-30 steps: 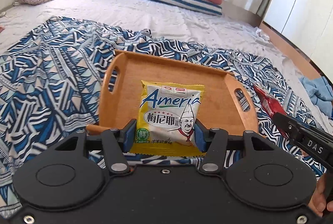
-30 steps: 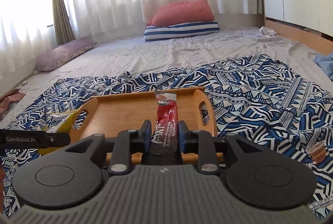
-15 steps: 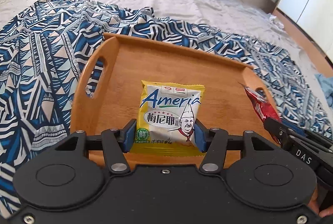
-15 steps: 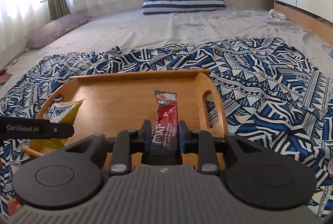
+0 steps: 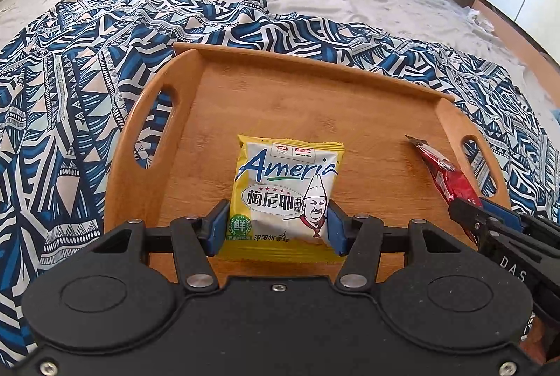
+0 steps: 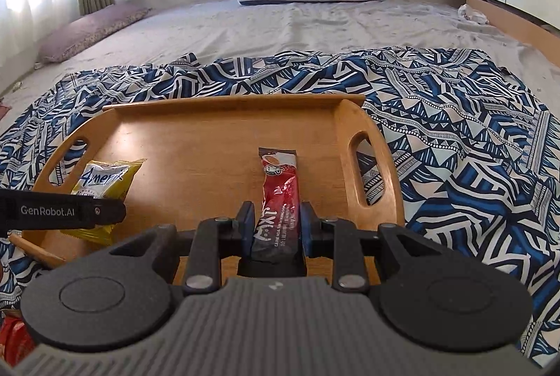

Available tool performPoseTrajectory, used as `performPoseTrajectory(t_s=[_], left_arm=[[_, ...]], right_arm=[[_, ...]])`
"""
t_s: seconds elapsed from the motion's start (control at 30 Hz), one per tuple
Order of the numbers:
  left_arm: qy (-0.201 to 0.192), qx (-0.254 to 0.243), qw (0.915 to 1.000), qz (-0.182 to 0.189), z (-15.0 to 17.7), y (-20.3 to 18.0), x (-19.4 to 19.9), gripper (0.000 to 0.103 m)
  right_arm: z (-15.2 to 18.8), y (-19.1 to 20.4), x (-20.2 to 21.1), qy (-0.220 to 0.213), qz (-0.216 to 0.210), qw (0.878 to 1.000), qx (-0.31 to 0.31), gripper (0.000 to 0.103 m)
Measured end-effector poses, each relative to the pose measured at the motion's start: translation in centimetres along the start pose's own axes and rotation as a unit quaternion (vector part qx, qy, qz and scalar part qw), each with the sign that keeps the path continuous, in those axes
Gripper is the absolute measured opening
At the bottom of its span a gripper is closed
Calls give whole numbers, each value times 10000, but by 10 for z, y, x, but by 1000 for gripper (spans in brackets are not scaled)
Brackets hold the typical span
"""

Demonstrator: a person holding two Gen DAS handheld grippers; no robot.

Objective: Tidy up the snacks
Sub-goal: 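Carry the Ameria packet and MXT bar over the wooden tray with both tools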

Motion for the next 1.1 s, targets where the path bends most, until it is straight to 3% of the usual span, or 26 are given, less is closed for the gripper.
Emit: performPoseTrajectory(t_s=[1.1], left_arm=[[-91, -296, 9993, -231, 1, -7, -8, 54]], right_arm=[[10, 0, -14, 237, 16, 9997, 19, 32]])
Point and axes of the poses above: each gripper's, at about its wrist camera, not at the fingertips, and x roughly against the way its jaws point, y to its left, z to its underside, the point moved 3 cm from there along -x, roughly the way its jaws point, and after that the axes turned 3 degrees about z, right-handed, at the moved point
